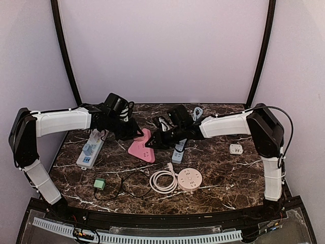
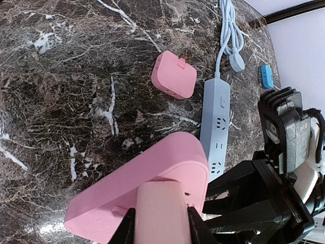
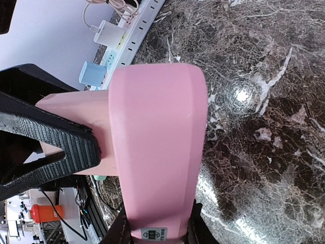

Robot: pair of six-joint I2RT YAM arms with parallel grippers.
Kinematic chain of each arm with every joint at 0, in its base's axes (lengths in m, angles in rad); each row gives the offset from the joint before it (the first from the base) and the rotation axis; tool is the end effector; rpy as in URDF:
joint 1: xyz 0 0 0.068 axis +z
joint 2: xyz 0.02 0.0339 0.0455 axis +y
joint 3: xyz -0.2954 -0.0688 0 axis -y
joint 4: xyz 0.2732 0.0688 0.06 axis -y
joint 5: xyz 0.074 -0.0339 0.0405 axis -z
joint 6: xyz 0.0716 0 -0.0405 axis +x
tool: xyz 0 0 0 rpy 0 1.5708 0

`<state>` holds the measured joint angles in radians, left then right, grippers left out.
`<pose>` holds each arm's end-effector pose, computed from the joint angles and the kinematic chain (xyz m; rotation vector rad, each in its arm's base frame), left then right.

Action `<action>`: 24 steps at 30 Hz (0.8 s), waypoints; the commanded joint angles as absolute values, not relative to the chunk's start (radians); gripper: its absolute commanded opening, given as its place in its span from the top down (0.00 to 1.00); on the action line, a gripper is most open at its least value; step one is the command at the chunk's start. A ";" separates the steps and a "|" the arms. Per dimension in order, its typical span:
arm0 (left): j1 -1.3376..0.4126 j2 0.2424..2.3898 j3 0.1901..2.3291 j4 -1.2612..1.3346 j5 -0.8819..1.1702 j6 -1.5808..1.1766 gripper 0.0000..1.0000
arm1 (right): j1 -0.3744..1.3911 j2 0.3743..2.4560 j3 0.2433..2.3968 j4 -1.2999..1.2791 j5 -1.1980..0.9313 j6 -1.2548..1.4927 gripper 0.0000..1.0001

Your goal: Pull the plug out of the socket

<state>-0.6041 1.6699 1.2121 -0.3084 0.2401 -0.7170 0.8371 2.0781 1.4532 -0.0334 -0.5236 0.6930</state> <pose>0.3395 -0.2550 0.2410 -0.0129 2.5044 -0.8912 0.3268 0.4159 0.1773 -0.5072 2.4666 1.3312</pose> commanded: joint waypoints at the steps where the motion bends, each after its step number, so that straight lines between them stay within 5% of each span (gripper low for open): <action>1: -0.615 1.609 1.234 -0.346 0.240 -0.683 1.00 | 0.821 2.111 1.482 0.007 -0.533 0.759 1.00; 24: -0.624 1.519 1.258 -0.443 0.281 -0.642 1.00 | 0.781 2.126 1.435 0.062 -0.487 0.754 1.00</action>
